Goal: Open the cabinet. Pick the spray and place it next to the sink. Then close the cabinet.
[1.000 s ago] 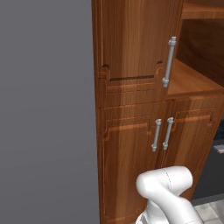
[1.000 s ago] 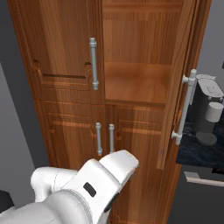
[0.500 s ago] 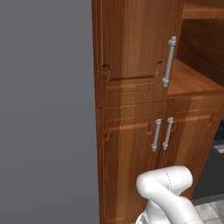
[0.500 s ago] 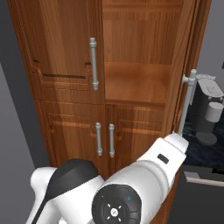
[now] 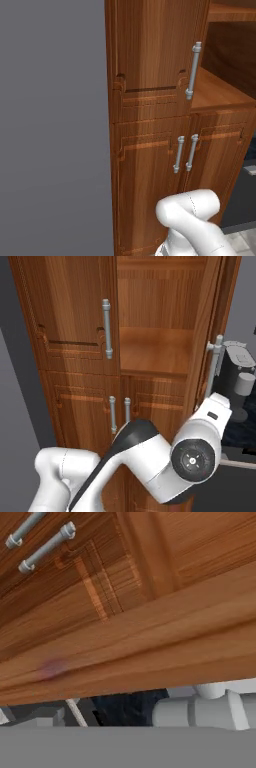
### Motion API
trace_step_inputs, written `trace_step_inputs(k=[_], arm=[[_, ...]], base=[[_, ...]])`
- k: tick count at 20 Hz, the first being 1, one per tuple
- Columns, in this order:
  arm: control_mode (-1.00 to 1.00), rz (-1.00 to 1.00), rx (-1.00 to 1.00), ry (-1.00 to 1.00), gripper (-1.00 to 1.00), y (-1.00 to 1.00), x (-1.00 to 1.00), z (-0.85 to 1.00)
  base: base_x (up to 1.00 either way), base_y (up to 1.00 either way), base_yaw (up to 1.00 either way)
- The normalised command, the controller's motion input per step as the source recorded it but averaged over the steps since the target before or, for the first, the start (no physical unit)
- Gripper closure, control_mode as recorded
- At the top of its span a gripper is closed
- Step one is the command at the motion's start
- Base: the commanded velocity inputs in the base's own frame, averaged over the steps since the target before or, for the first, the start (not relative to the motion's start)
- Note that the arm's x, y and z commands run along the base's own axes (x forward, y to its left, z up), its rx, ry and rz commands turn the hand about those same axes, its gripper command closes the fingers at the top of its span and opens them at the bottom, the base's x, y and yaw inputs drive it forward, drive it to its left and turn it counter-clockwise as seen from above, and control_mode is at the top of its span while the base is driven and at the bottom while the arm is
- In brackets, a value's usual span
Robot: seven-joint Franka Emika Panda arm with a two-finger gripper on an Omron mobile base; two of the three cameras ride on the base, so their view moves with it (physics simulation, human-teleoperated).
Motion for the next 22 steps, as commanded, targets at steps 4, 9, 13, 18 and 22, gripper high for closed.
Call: trace_step_inputs(k=[4,9,13,18,22], arm=[[-1.0,0.25,0.0,-0.04,-1.0,-0.08,0.66,0.0],[-1.0,0.38,0.0,-0.13,-1.0,0.2,0.17,0.0],[-1.0,0.46,0.0,-0.15,-1.0,0.64,0.0,-0.01],[-1.0,0.41,-0.02,-0.1,-1.0,0.96,0.08,-0.03],[-1.0,0.29,-0.04,-0.02,-1.0,1.0,0.29,0.0]], base=[[0.0,0.0,0.0],[0.0,0.0,0.0],[0.0,0.0,0.0],[0.0,0.0,0.0],[0.0,0.0,0.0]])
